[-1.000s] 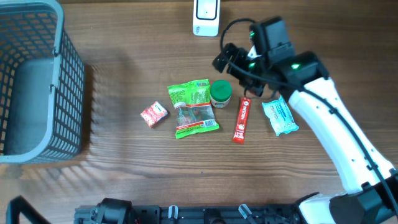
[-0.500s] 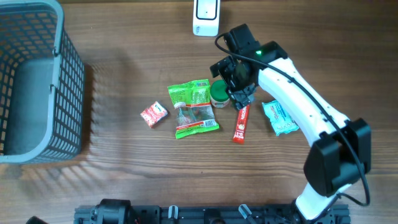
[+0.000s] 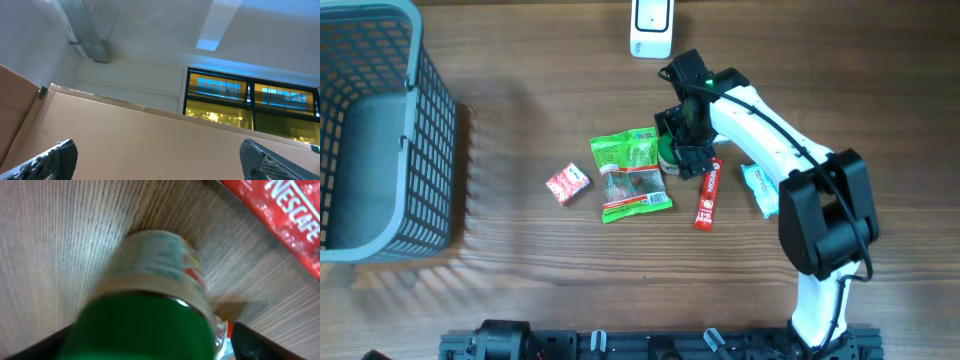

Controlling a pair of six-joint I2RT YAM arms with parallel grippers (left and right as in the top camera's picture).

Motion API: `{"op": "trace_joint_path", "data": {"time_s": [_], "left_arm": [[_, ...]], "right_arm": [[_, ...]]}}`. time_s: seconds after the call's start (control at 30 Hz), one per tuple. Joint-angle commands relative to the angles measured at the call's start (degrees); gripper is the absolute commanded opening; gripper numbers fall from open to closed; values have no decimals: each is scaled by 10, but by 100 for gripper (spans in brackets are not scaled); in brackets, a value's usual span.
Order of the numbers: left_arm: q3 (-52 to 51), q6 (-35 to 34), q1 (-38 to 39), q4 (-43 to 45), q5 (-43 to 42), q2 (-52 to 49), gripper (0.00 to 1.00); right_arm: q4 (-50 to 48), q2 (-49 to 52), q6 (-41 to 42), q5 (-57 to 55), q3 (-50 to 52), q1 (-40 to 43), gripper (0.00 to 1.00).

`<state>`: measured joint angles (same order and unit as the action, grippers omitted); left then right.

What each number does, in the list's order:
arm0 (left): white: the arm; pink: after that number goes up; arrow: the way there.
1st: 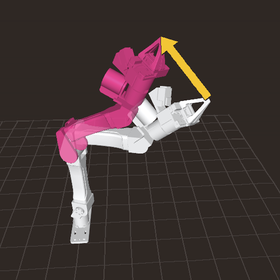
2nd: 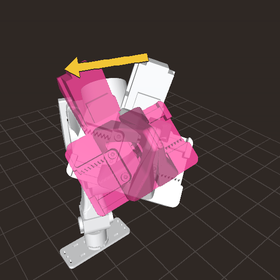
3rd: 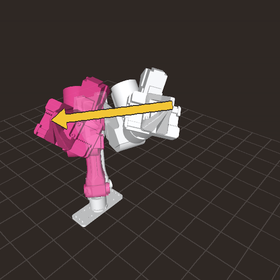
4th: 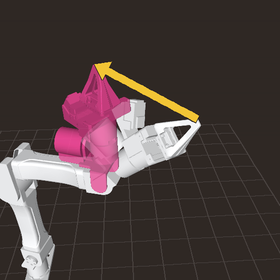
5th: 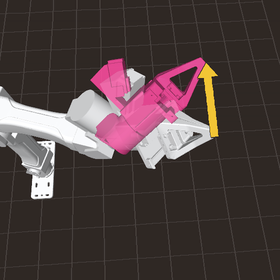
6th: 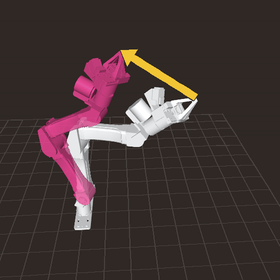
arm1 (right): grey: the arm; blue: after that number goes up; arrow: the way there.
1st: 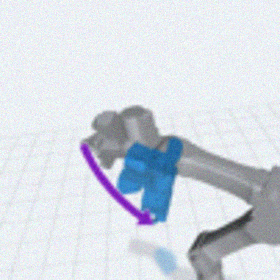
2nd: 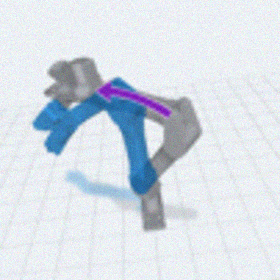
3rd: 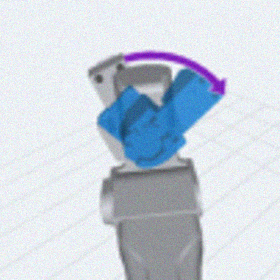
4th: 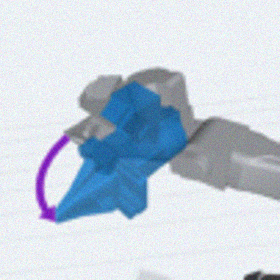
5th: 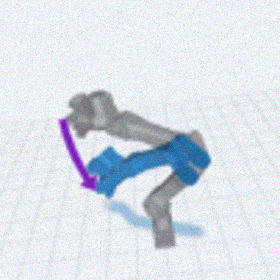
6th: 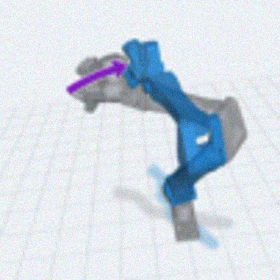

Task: Scan the item barcode
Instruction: 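Lower the right gripper and grasp the green-lidded jar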

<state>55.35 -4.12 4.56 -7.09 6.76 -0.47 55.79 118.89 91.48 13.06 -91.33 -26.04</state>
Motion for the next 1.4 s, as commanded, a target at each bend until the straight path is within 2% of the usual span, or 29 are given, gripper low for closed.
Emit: {"op": "trace_joint_path", "data": {"time_s": [0.0, 0.03, 0.17, 0.23, 0.27, 0.37, 0.43, 0.5, 0.67, 0.8, 1.07, 1.37], "left_arm": [[2, 9, -9, 3, 3, 2, 100], [2, 9, -9, 3, 3, 2, 100], [2, 9, -15, 3, 3, 2, 100], [2, 9, -23, 3, 3, 2, 100], [2, 9, -29, 3, 3, 2, 100], [2, 9, -36, 3, 3, 2, 100], [2, 7, -43, 3, 3, 2, 100], [2, 7, -49, 5, -9, 2, 100], [2, 6, -63, 5, -65, 2, 100], [2, 7, -79, 5, -65, 2, 100], [2, 7, -97, 5, -66, 2, 100], [2, 7, -97, 5, -66, 2, 100]], "right_arm": [[0, 11, -37, -14, -12, -2, 75], [1, 11, -55, -14, -12, -2, 70], [5, 11, -144, -23, -13, 0, 64], [6, 11, -240, -23, -20, 5, 63], [18, 11, -333, -30, -32, 10, 64], [48, 11, -444, -70, -46, 17, 65], [68, 11, -540, -106, -47, 18, 77], [70, 11, -568, -105, -47, 18, 99], [101, 10, -538, -100, -63, 18, 100], [111, 10, -523, -106, -71, 16, 100], [57, 10, -468, -133, -53, 14, 100], [86, 38, -371, -130, -53, 14, 100]]}}
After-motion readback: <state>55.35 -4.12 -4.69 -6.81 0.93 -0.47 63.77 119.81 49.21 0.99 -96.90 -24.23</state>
